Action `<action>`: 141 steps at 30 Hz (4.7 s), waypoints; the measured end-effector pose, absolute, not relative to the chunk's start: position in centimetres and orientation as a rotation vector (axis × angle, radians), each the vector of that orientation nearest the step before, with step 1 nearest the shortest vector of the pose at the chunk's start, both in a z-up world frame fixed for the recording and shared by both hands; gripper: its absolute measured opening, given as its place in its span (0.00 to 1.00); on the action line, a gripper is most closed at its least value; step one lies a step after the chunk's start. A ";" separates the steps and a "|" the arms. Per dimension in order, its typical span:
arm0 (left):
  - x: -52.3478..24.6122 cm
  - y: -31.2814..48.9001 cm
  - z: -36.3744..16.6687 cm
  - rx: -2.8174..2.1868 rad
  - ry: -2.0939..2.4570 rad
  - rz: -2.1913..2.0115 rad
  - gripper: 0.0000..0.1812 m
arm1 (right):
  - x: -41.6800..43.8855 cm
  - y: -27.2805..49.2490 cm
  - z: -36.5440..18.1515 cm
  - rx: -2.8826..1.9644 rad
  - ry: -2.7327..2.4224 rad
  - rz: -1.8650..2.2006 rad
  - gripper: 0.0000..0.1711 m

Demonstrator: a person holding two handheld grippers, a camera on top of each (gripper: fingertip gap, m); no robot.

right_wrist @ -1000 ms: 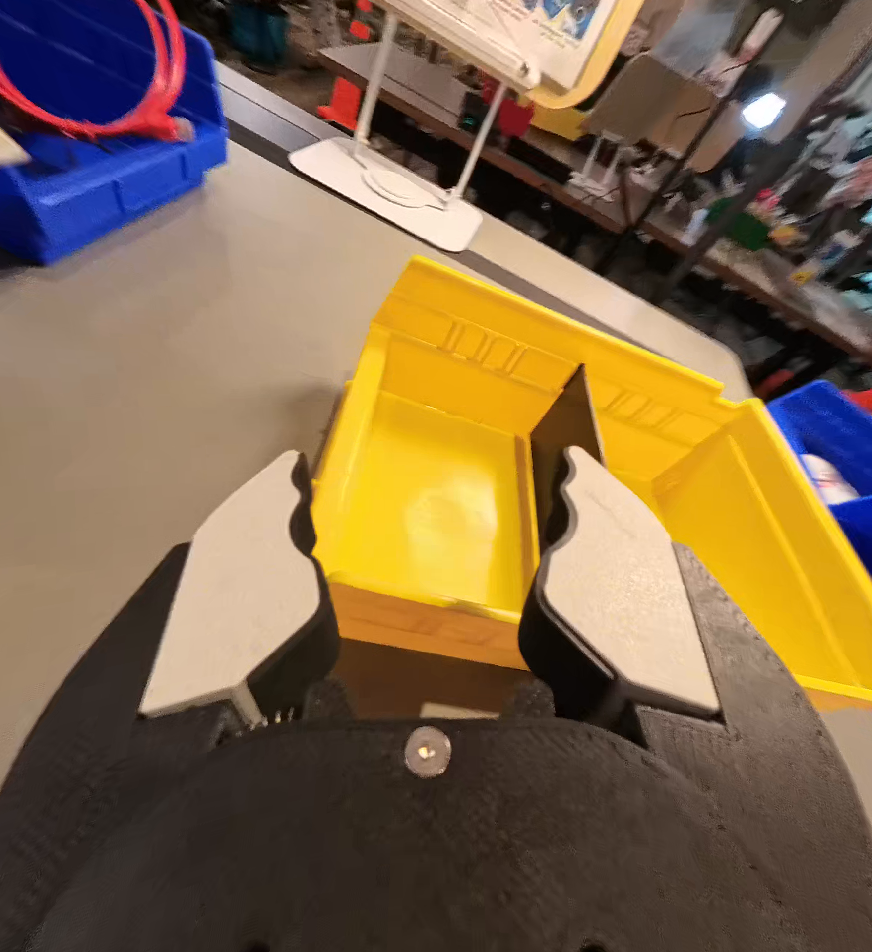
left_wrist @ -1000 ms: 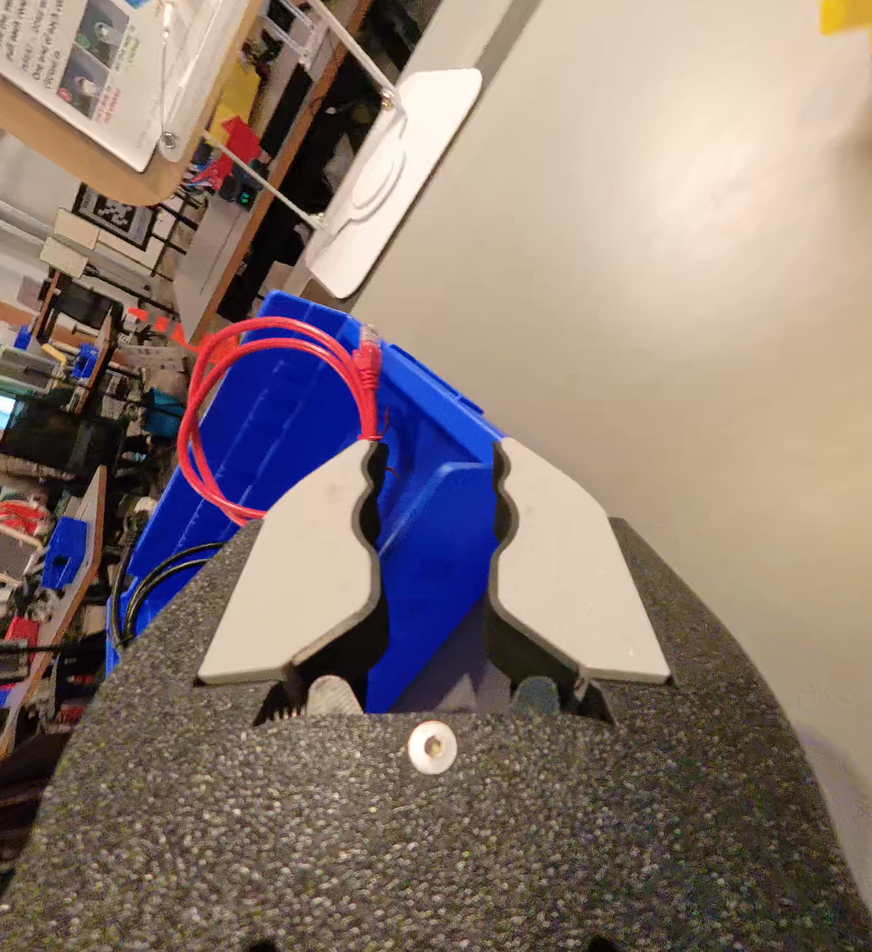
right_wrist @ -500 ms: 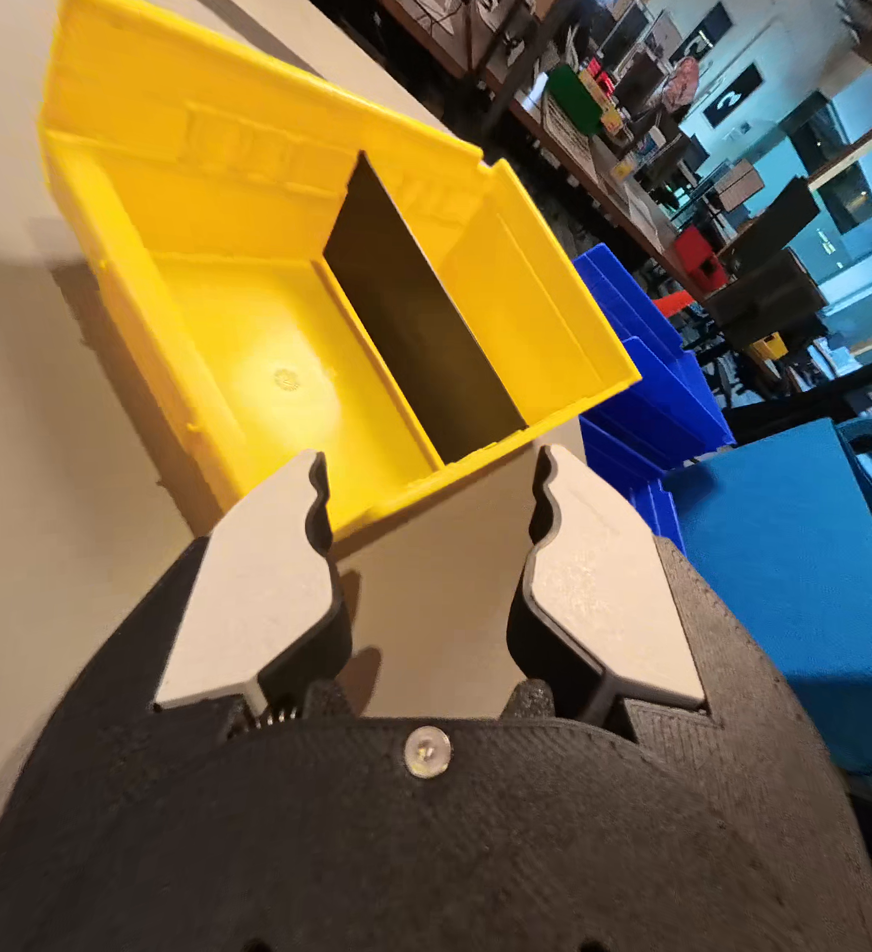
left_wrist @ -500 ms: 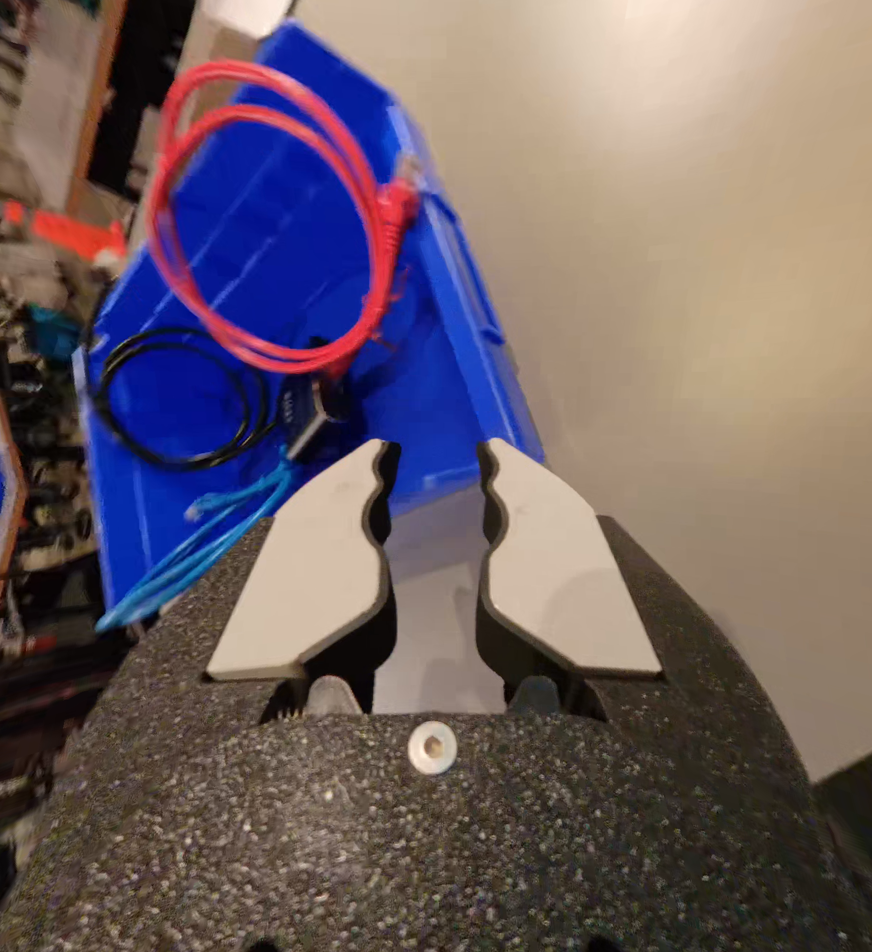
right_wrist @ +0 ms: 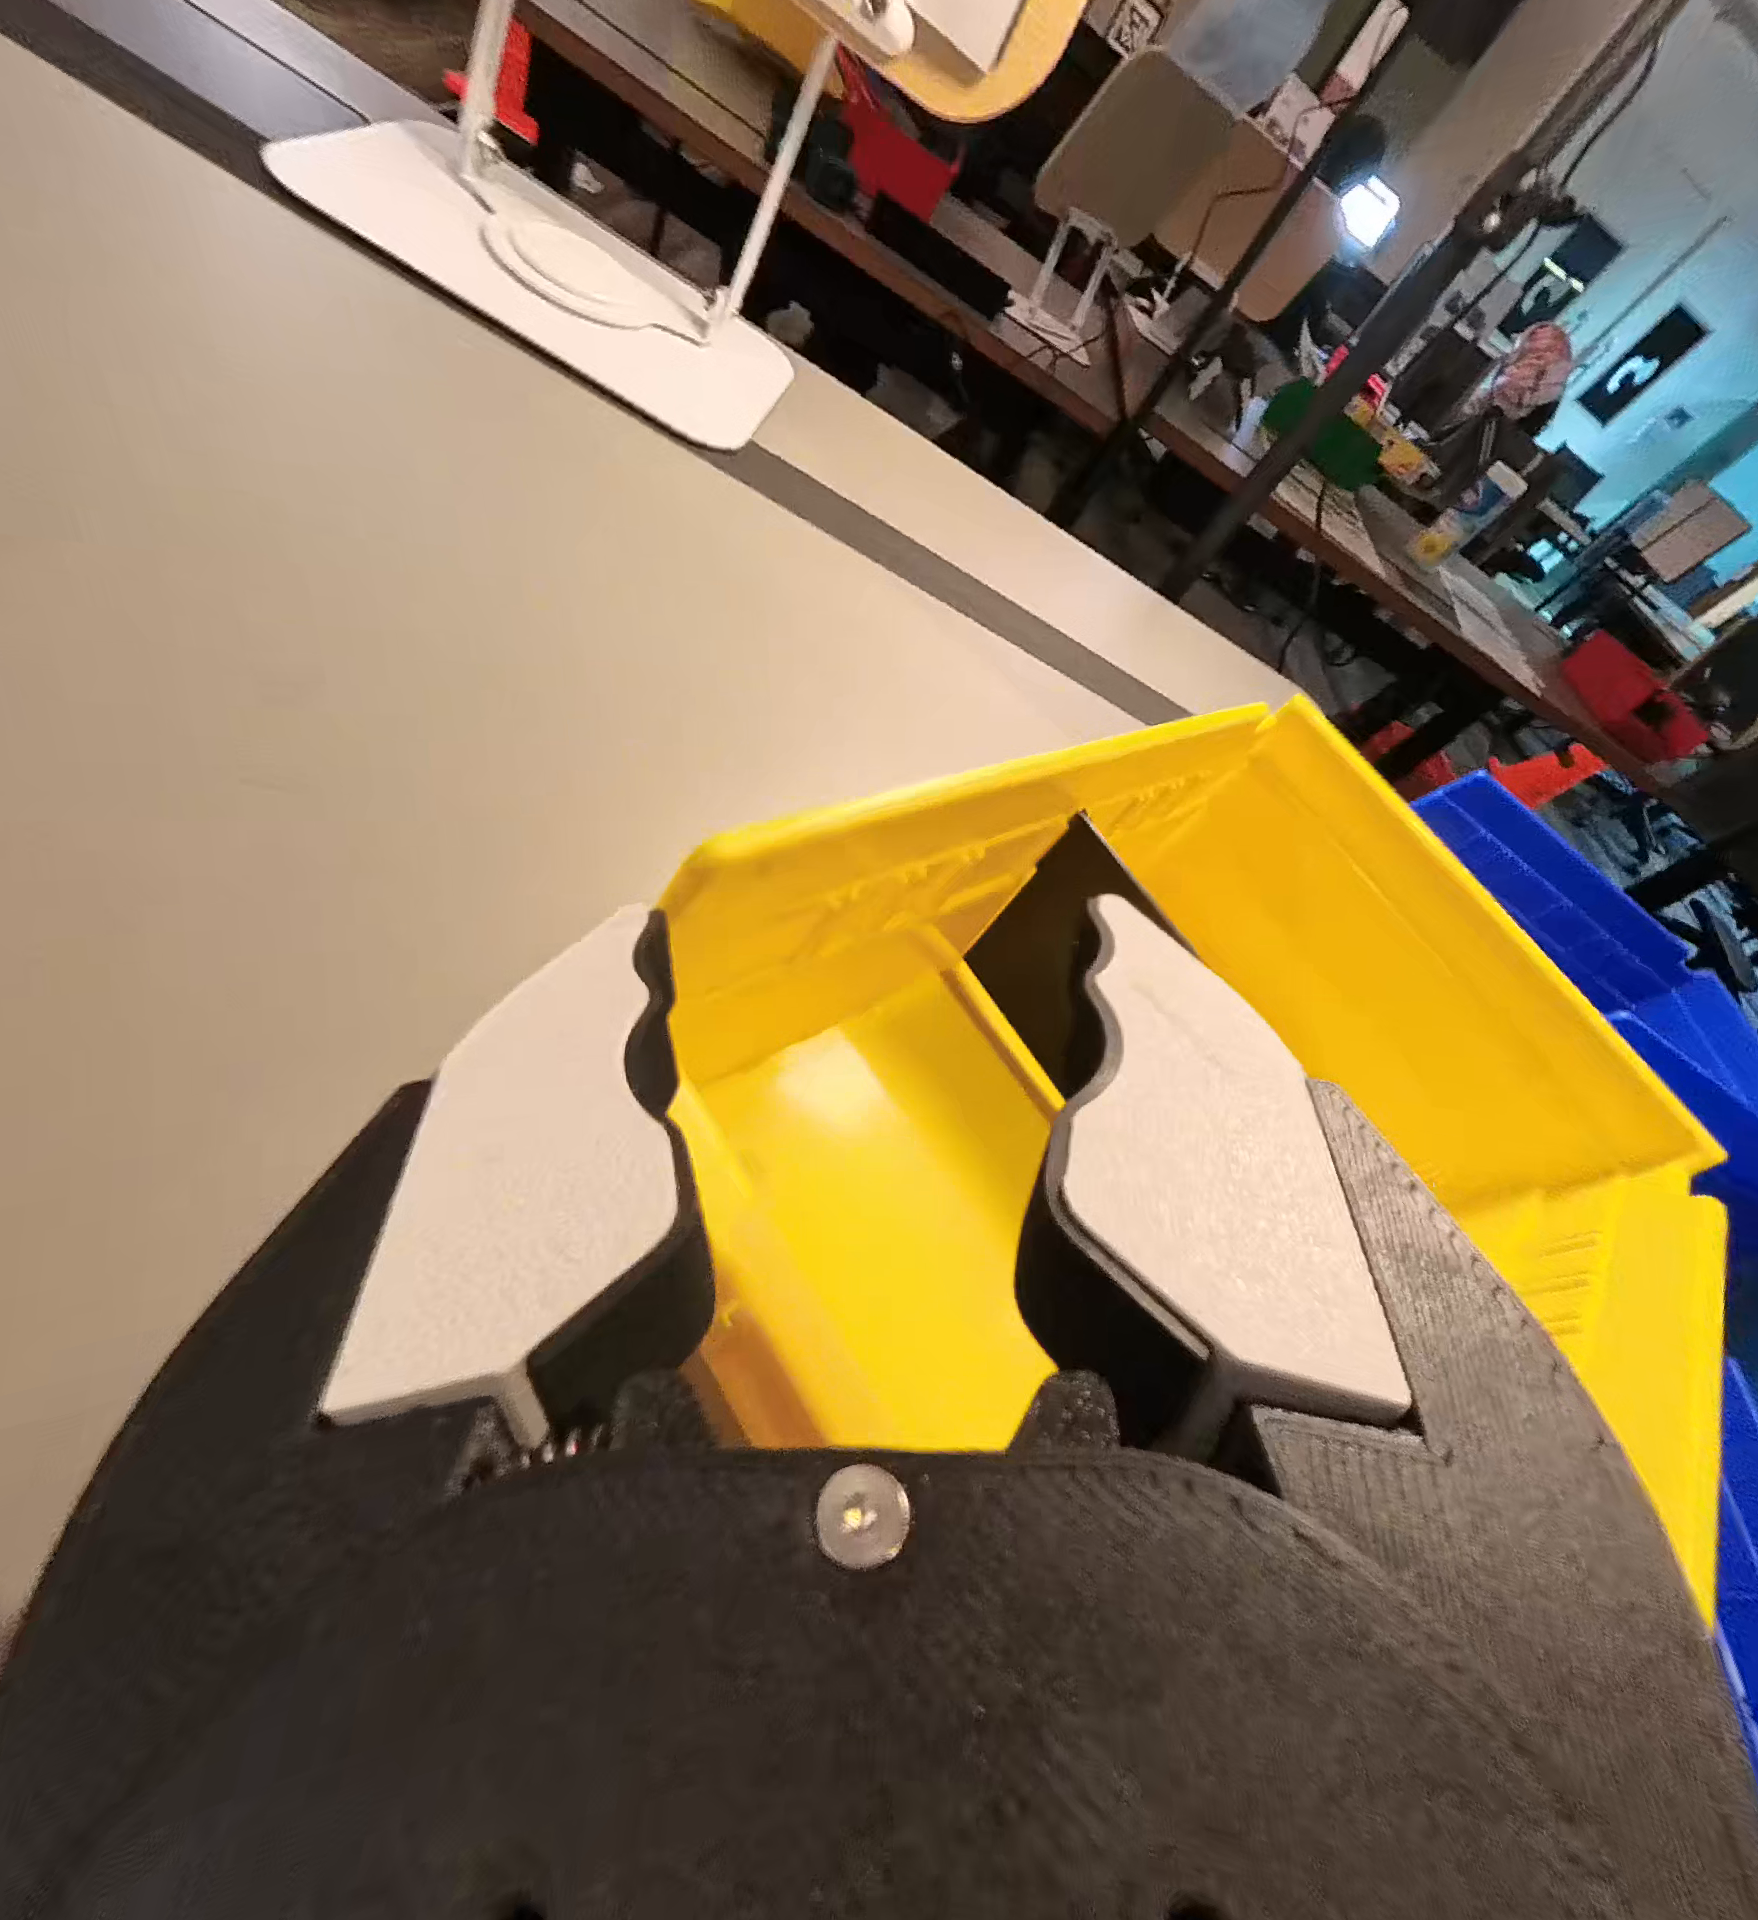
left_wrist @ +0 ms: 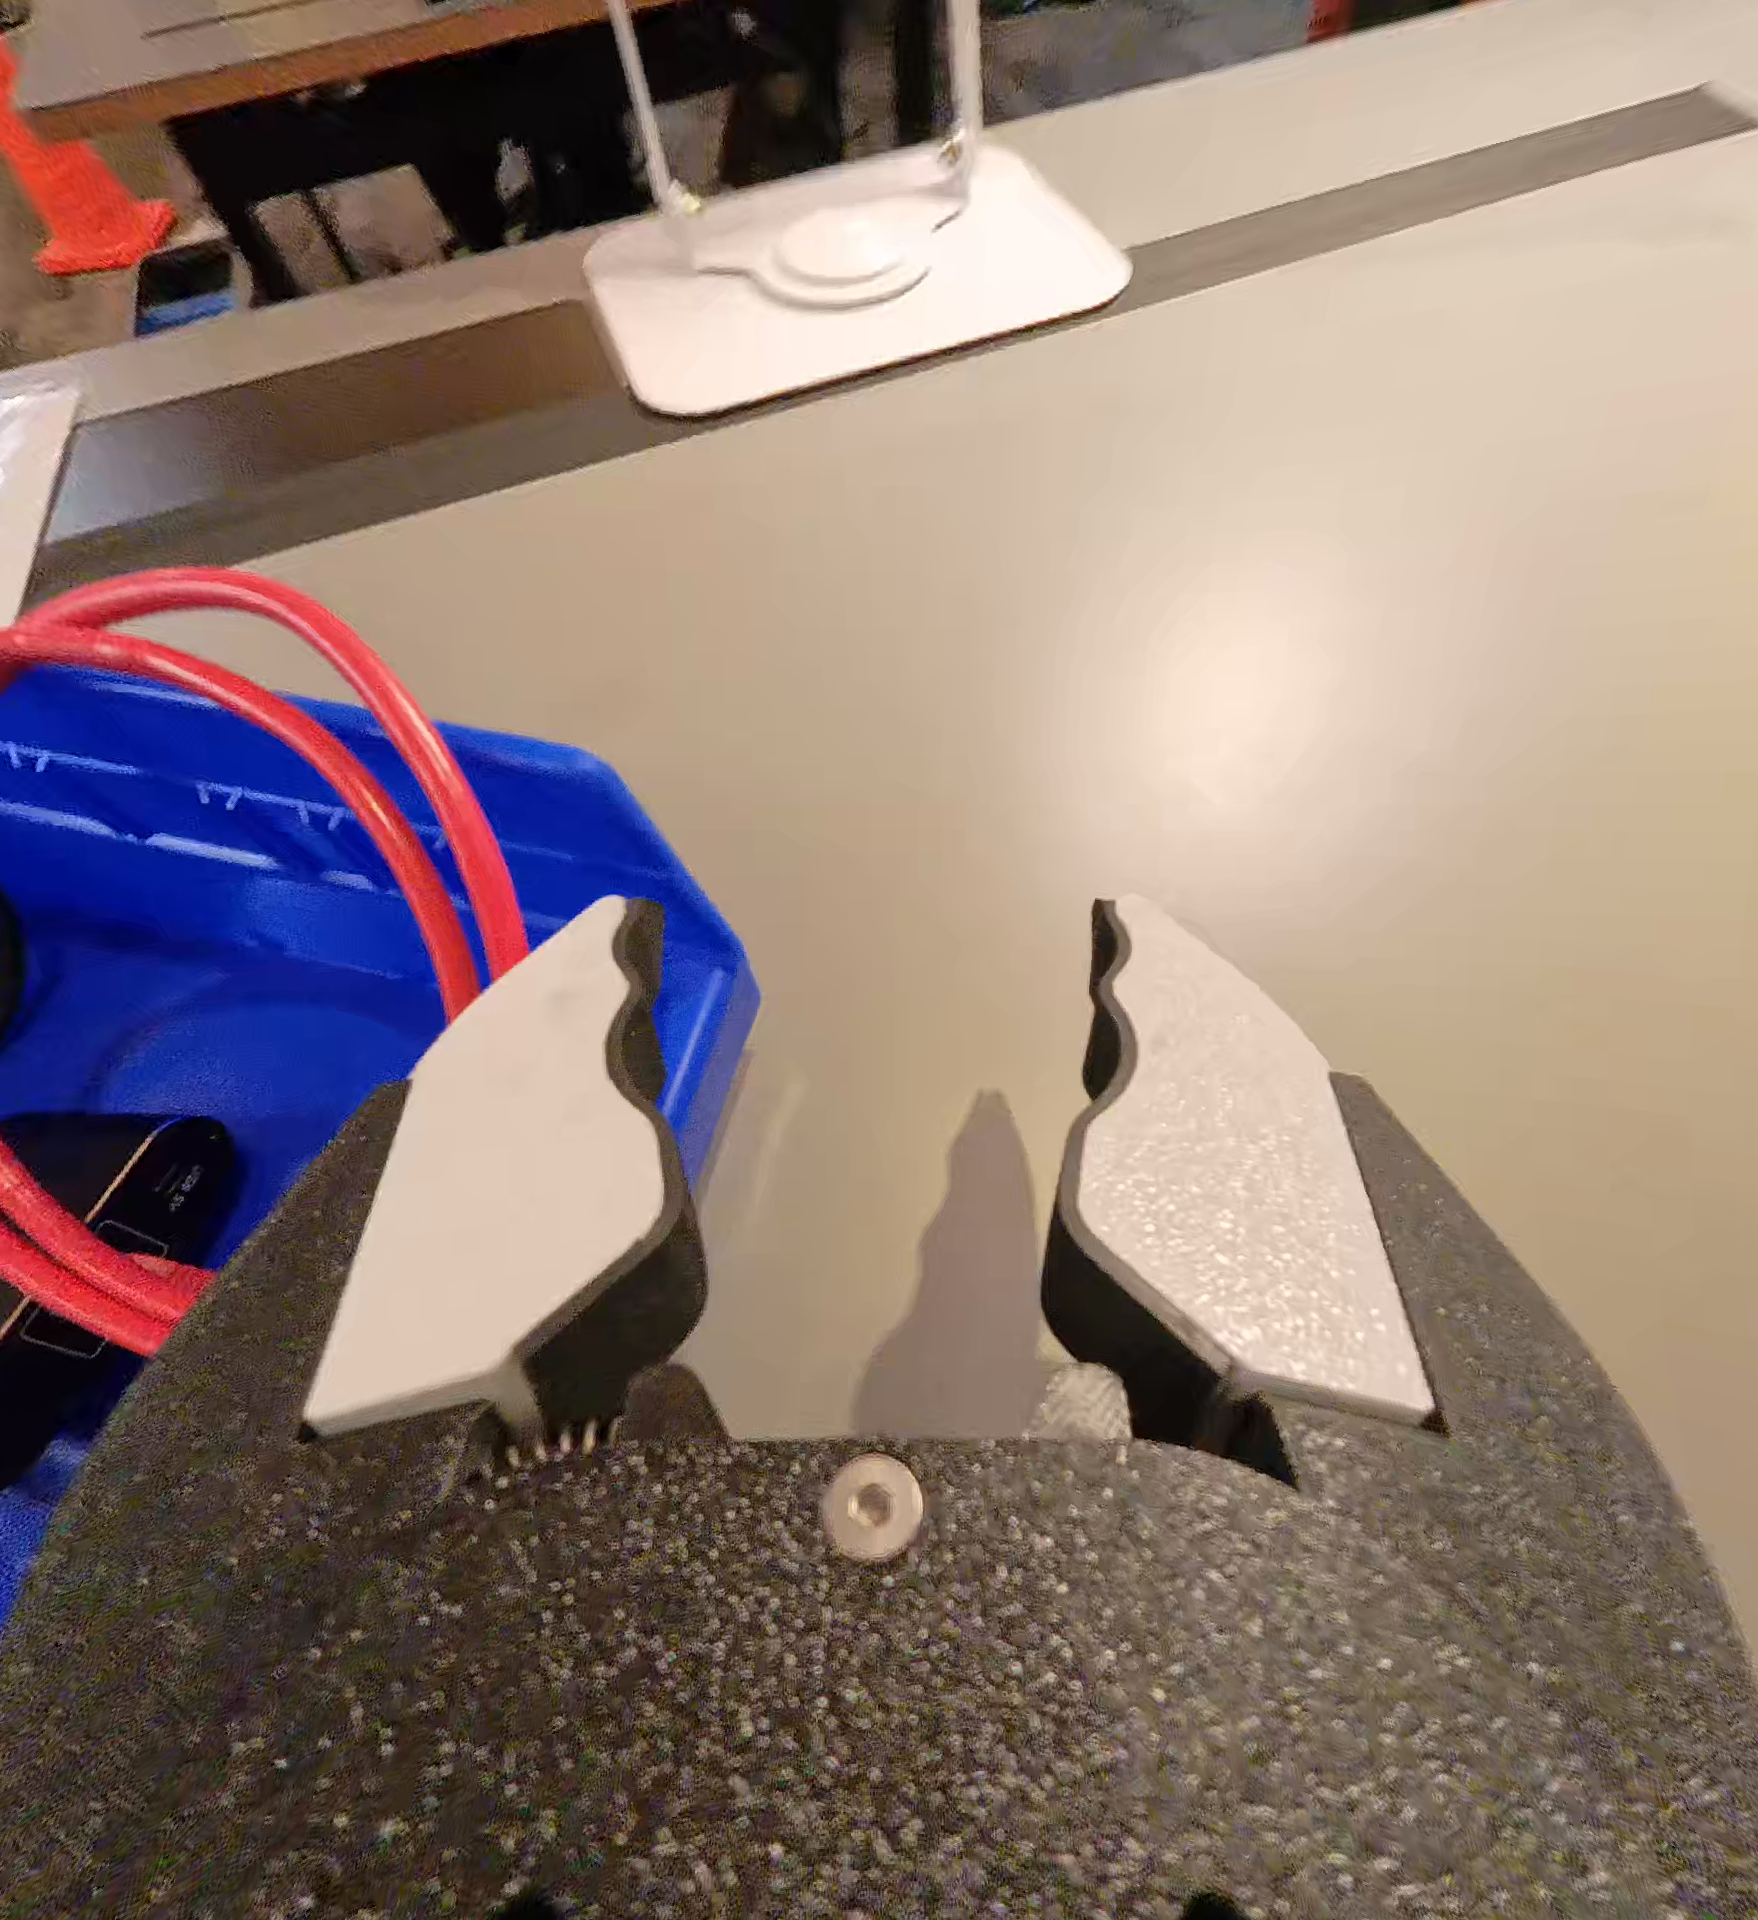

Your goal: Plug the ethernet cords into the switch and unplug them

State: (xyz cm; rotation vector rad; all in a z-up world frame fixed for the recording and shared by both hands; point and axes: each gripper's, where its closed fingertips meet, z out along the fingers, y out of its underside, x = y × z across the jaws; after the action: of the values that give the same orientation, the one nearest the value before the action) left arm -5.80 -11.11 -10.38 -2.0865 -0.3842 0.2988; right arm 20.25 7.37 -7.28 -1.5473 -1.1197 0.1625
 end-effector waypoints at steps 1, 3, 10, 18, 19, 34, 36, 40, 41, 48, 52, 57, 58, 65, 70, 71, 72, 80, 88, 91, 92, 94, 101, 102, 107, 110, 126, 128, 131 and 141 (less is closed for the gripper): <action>-6.4 -11.1 -10.9 -2.100 -0.391 0.344 0.44 | 20.4 7.8 -7.7 -1.563 -1.120 0.144 0.43; -7.4 -12.0 -11.4 -2.123 -0.378 0.480 0.39 | 21.1 8.2 -8.3 -1.576 -1.113 0.117 0.42; -9.3 -17.9 -14.7 -2.354 -0.254 0.793 0.38 | 24.8 8.9 -10.3 -1.597 -1.124 0.029 0.41; -7.6 -19.2 -9.7 -2.207 -0.385 0.568 0.43 | 26.3 7.6 -9.3 -1.582 -1.142 0.283 0.45; -7.5 -18.1 -8.5 -2.129 -0.401 0.568 0.42 | 25.4 7.1 -8.9 -1.563 -1.136 0.325 0.45; -12.5 -16.2 -10.5 -2.121 -0.476 0.880 0.15 | 20.3 8.4 -10.2 -1.629 -1.124 0.188 0.24; -12.4 -17.1 -10.6 -2.142 -0.441 0.888 0.13 | 20.9 8.5 -10.1 -1.596 -1.123 0.173 0.21; -12.0 -20.9 -10.6 -2.189 -0.408 0.937 0.11 | 23.2 8.2 -10.0 -1.548 -1.135 0.195 0.17; -11.8 -22.0 -10.6 -2.197 -0.408 0.926 0.10 | 23.9 8.2 -10.1 -1.543 -1.137 0.204 0.16; -10.9 -26.8 -10.4 -2.174 -0.426 0.839 0.12 | 29.1 9.4 -10.3 -1.541 -1.125 0.123 0.08; -11.6 -25.9 -10.5 -2.120 -0.421 0.903 0.20 | 29.6 10.6 -11.2 -1.602 -1.132 0.070 0.13; -12.8 -26.2 -11.5 -2.110 -0.427 1.014 0.10 | 29.2 11.1 -11.5 -1.607 -1.111 0.053 0.12; -12.8 -26.4 -11.5 -2.103 -0.429 1.002 0.09 | 29.3 11.1 -11.5 -1.605 -1.108 0.053 0.12; -13.8 -29.1 -11.2 -2.010 -0.495 1.034 0.04 | 30.4 12.1 -11.3 -1.625 -1.062 0.083 0.06; -14.4 -30.4 -10.2 -1.904 -0.488 1.051 0.04 | 30.6 12.5 -11.2 -1.593 -1.066 0.105 0.06; -14.4 -30.5 -9.8 -1.887 -0.472 1.063 0.04 | 30.6 12.5 -11.2 -1.590 -1.066 0.105 0.05; -14.5 -30.7 -9.5 -1.875 -0.465 1.077 0.04 | 30.6 12.5 -11.1 -1.586 -1.068 0.106 0.05; -15.4 -32.6 -6.7 -1.719 -0.409 1.168 0.06 | 30.9 12.9 -11.1 -1.549 -1.096 0.104 0.05; -16.8 -34.9 -5.6 -1.681 -0.439 1.253 0.07 | 31.1 13.5 -11.1 -1.549 -1.097 0.100 0.05; -17.4 -35.4 -5.6 -1.683 -0.442 1.247 0.07 | 31.2 13.8 -11.1 -1.551 -1.093 0.105 0.05; -17.6 -35.5 -5.6 -1.679 -0.455 1.228 0.07 | 31.2 13.9 -11.1 -1.552 -1.091 0.108 0.05; -18.0 -35.6 -5.7 -1.676 -0.472 1.199 0.07 | 31.2 14.2 -11.1 -1.557 -1.086 0.116 0.06; -19.5 -35.3 -7.1 -1.715 -0.507 1.102 0.05 | 31.4 14.7 -11.2 -1.558 -1.103 0.104 0.05; -19.8 -35.3 -7.3 -1.720 -0.520 1.073 0.05 | 31.4 14.8 -11.2 -1.559 -1.111 0.109 0.05; -20.5 -35.1 -9.3 -1.817 -0.512 0.956 0.03 | 31.8 15.6 -11.2 -1.582 -1.154 0.174 0.04; -20.6 -35.0 -10.3 -1.846 -0.512 0.903 0.02 | 31.8 15.8 -11.3 -1.591 -1.171 0.190 0.03; -21.4 -36.2 -11.0 -1.906 -0.496 0.826 0.02 | 30.6 17.1 -11.4 -1.703 -1.070 0.123 0.03; -21.2 -36.3 -10.9 -1.897 -0.486 0.826 0.03 | 30.5 16.7 -11.4 -1.709 -1.050 0.097 0.03; -21.1 -36.5 -10.9 -1.890 -0.467 0.816 0.03 | 30.8 16.7 -11.4 -1.706 -1.044 0.118 0.03; -21.1 -36.8 -10.9 -1.891 -0.440 0.798 0.02 | 31.2 17.8 -11.4 -1.711 -1.037 0.101 0.03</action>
State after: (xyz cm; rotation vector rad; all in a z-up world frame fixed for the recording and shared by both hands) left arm -21.07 -36.80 -10.91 -1.8909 -0.4405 0.7976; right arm 31.16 17.77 -11.43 -1.7106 -1.0367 0.1013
